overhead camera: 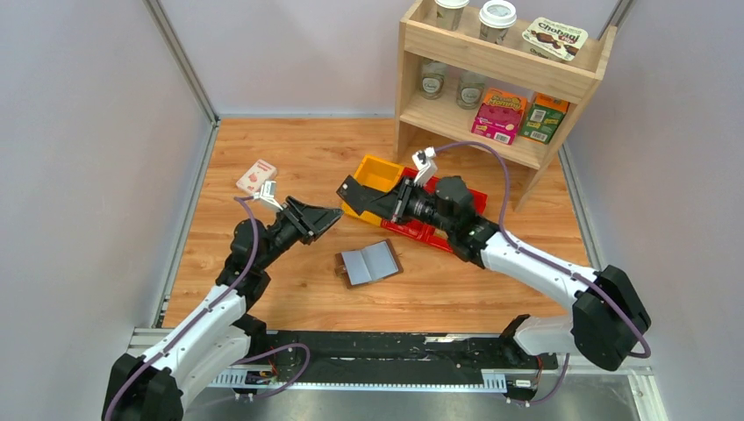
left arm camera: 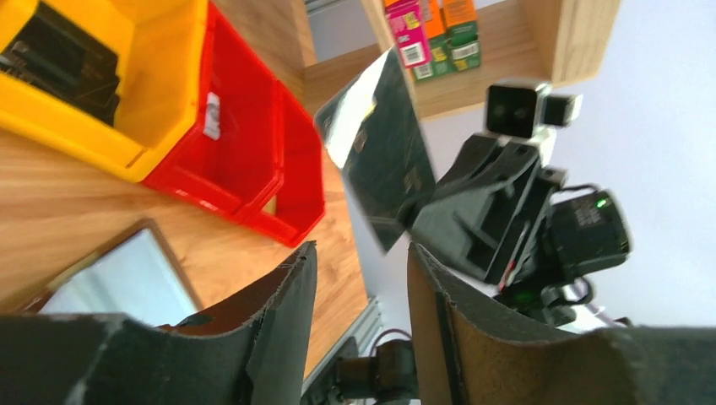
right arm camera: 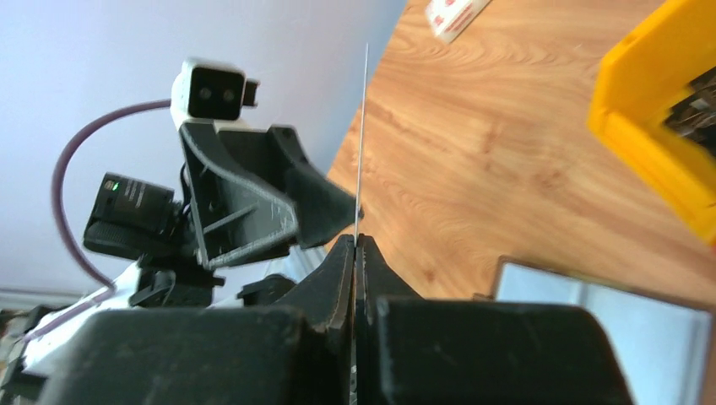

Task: Take the credit cards out of the card holder
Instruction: Place the credit card in the storage box, then remove the credit card from the card holder.

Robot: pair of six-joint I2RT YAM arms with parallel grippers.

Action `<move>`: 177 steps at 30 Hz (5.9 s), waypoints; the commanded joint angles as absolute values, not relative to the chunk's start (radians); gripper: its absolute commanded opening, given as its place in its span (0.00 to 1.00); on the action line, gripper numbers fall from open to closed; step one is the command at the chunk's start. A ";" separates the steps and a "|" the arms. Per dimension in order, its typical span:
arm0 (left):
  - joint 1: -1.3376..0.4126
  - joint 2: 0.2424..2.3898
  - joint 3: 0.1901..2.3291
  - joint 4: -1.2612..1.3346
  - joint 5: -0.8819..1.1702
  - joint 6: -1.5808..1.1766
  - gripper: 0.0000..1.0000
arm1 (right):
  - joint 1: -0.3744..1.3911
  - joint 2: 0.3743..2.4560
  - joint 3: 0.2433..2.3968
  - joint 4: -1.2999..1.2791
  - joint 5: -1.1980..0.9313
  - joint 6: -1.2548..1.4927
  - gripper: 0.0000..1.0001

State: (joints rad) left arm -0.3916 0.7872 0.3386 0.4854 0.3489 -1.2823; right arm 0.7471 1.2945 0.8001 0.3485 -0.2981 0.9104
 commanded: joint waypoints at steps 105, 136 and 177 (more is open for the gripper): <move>-0.548 1.405 0.566 -0.204 0.351 -0.650 0.25 | 0.962 1.655 1.006 -0.285 0.104 0.589 0.39; -0.548 1.410 0.558 -0.187 0.368 -0.666 0.24 | 1.008 1.618 1.072 -0.362 0.258 0.557 0.80; -0.548 1.413 0.541 -0.149 0.377 -0.689 0.22 | 1.002 1.704 1.046 -0.167 -0.093 0.554 0.64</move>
